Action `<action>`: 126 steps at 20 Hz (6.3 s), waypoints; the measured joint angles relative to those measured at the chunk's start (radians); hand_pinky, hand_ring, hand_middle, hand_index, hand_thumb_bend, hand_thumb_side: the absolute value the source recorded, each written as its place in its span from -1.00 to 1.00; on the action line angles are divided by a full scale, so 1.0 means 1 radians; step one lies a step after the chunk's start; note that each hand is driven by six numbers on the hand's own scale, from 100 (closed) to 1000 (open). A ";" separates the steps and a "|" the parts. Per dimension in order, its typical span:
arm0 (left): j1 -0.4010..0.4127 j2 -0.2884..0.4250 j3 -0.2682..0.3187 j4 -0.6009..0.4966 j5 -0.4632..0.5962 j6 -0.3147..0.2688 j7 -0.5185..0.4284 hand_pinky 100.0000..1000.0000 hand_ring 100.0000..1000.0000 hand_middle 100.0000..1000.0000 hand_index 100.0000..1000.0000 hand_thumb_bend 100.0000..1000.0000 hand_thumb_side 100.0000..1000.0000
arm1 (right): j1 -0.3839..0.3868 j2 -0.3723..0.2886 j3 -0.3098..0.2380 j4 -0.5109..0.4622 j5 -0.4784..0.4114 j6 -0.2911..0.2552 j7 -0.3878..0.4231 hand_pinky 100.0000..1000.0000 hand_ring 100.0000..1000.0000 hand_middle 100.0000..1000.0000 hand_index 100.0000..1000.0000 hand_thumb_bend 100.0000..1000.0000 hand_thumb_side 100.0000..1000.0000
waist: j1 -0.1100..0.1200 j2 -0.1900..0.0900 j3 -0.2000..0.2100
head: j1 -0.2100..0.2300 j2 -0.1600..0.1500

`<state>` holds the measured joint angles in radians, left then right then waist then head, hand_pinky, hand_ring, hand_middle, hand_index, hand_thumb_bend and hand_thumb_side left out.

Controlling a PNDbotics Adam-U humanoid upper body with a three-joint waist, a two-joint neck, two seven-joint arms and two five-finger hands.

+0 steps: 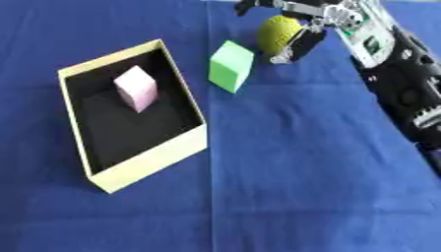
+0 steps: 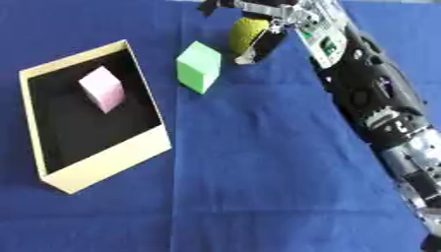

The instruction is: Pick up objects on the table and place them in the box.

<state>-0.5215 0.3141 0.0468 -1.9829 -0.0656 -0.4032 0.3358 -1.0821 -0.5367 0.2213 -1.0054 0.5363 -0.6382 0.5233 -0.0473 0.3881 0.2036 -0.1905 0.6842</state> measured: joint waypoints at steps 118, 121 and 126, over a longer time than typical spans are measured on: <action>0.007 -0.008 -0.006 0.000 0.025 0.023 -0.023 0.36 0.66 0.52 0.59 -0.83 0.19 | -0.089 0.033 0.137 -0.038 -0.104 0.058 0.058 0.53 0.40 -0.39 0.04 -0.92 -0.96 | -0.048 -0.020 -0.008 | 0.002 0.004; 0.007 -0.008 -0.006 0.000 0.025 0.021 -0.021 0.36 0.66 0.52 0.59 -0.82 0.18 | -0.095 0.033 0.129 -0.090 -0.169 0.063 0.063 0.51 0.36 -0.41 0.02 -0.97 -0.97 | -0.047 -0.025 -0.008 | 0.000 0.009; -0.002 -0.009 -0.007 0.000 0.025 0.013 -0.016 0.37 0.64 0.50 0.59 -0.77 0.12 | -0.116 0.042 0.127 -0.157 -0.240 0.086 0.086 0.50 0.32 -0.45 0.00 -1.00 -1.00 | -0.045 -0.033 -0.005 | -0.007 0.015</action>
<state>-0.5238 0.3054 0.0402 -1.9829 -0.0402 -0.3906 0.3198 -1.1978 -0.4946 0.3488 -1.1627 0.2963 -0.5518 0.6097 -0.0924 0.3554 0.1981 -0.1971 0.6989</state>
